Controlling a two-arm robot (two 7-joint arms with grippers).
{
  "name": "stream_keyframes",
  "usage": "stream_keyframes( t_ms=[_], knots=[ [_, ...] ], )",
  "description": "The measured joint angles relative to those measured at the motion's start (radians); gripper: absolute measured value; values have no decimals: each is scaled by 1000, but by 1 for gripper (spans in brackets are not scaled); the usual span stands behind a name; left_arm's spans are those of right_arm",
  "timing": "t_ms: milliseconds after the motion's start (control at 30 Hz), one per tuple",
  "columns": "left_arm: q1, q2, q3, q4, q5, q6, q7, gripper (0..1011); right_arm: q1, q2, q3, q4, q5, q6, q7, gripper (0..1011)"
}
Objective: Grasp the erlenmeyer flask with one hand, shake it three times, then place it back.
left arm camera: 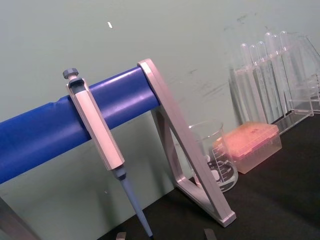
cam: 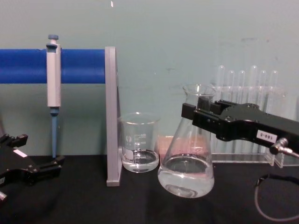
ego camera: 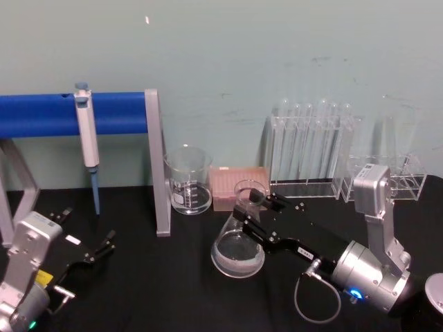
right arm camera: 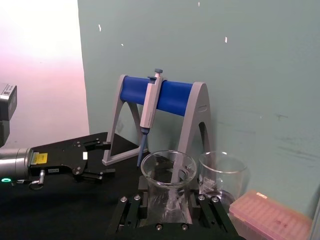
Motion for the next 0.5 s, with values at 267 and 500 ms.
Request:
stream_keyframes(
  t_ms=[267,500],
  knots=[
    [0,0,0,0,0,0,0,1001,-2,0,-7,5,0,-1,1,453],
    [0,0,0,0,0,0,0,1001,-3,-2,-15,18,-3,3,1,456]
  ],
)
